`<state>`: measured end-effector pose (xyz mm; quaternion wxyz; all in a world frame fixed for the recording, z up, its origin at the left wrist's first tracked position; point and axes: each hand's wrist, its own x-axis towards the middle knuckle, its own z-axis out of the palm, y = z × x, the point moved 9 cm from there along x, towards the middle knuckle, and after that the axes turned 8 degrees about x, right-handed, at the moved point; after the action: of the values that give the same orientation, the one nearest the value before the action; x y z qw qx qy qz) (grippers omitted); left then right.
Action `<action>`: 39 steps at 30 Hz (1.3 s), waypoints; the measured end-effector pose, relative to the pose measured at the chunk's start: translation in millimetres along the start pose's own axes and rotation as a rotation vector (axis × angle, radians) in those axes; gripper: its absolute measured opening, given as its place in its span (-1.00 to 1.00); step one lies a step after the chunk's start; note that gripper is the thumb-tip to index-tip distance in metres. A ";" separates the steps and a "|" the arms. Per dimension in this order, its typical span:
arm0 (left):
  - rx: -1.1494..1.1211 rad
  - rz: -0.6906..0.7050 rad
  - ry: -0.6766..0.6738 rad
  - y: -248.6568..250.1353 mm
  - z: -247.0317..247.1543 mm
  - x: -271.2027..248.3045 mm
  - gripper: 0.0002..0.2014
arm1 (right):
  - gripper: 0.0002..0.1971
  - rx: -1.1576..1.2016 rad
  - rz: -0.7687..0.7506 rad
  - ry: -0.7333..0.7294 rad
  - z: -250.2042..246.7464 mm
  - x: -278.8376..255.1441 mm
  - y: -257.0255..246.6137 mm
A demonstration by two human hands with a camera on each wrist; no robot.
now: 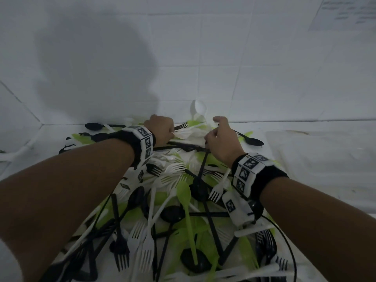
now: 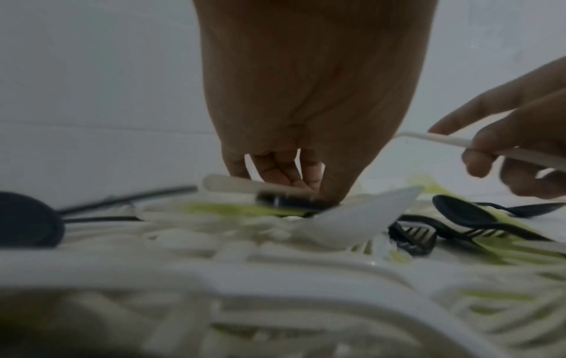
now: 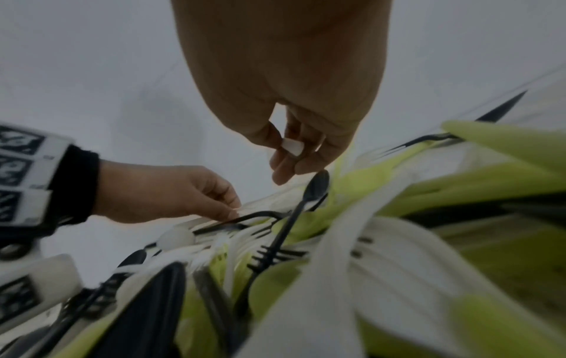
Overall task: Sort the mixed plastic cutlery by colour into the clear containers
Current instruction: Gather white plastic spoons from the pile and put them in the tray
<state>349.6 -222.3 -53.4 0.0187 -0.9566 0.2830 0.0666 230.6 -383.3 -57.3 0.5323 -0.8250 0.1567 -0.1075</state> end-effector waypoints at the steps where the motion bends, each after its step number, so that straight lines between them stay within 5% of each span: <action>1: -0.006 0.021 0.024 1.4 -2.2 -4.6 -0.81 | -0.61 -0.007 0.029 0.022 -2.9 3.1 2.0; 6: -0.093 0.163 0.084 6.9 -8.3 -28.0 -0.92 | -0.85 -0.030 0.094 0.088 -9.4 10.5 5.1; 11: -0.086 0.324 -0.095 14.0 -2.9 -53.0 -0.90 | -0.85 -0.086 0.113 0.033 -2.2 16.6 8.6; 15: -0.120 0.323 -0.040 9.4 -14.7 -61.5 -0.91 | -0.84 -0.219 0.089 -0.024 5.8 21.6 8.8; 20: -0.287 0.214 -0.251 3.5 -4.7 -66.7 -0.60 | -0.83 -0.395 0.047 -0.041 1.3 23.8 1.6; 26: -0.122 0.215 0.118 0.7 -21.2 -42.2 -0.71 | -0.74 -0.605 0.020 -0.178 11.0 28.9 1.8; 31: 0.043 0.104 -0.029 -1.1 13.5 -19.0 -0.74 | -0.64 -0.643 0.075 -0.169 6.9 29.0 13.8; 35: -0.024 0.046 0.015 -3.0 15.6 -14.7 -0.71 | -0.79 -0.612 0.034 -0.139 0.1 29.6 13.4; 39: -0.182 0.070 0.084 -8.1 1.8 -18.4 -0.84 | -0.68 -0.657 0.017 -0.193 4.5 32.6 10.8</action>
<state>338.6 -205.5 -52.6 -0.0824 -0.9458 0.3096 0.0525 260.8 -395.8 -68.6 0.2512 -0.9574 0.1389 0.0316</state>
